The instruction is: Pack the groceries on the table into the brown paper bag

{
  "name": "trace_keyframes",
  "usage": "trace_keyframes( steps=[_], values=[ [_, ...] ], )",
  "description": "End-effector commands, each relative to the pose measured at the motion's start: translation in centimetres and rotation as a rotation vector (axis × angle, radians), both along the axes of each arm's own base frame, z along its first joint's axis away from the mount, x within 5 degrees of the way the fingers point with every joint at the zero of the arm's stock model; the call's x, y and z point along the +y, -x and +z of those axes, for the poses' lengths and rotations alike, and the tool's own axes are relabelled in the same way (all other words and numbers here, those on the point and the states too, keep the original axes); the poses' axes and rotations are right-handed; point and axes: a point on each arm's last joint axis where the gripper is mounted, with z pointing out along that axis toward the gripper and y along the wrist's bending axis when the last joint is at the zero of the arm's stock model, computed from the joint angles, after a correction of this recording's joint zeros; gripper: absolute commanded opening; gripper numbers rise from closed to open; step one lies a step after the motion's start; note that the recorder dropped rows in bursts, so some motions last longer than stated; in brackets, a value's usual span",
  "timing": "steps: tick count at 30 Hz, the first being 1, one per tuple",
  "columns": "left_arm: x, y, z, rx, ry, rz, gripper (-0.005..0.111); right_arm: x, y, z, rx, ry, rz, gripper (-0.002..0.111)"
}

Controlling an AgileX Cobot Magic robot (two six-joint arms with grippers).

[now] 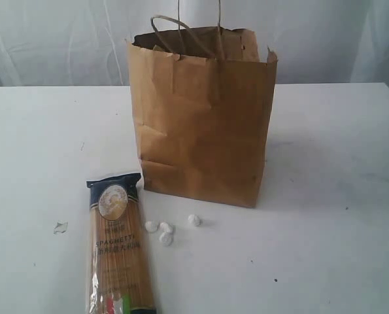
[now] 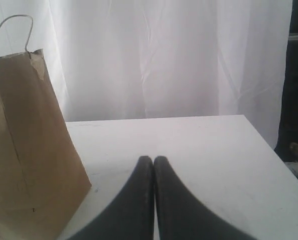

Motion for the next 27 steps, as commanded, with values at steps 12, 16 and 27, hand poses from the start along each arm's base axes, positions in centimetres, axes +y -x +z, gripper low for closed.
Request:
trace_keyframes(
  steps=[12, 16, 27],
  values=[
    [-1.0, 3.0, -4.4, 0.092, 0.072, -0.116, 0.000, 0.1, 0.0, 0.0, -0.014, -0.003, 0.015, 0.000],
    [-1.1, 2.8, -5.8, 0.172, 0.024, -0.131, 0.000, 0.9, 0.1, 1.1, -0.124, 0.050, 0.102, 0.000],
    [-0.6, 1.7, -11.8, 0.329, -0.040, -0.087, 0.000, 2.6, -0.2, 8.4, -0.403, 0.127, 0.271, 0.000]
  ],
)
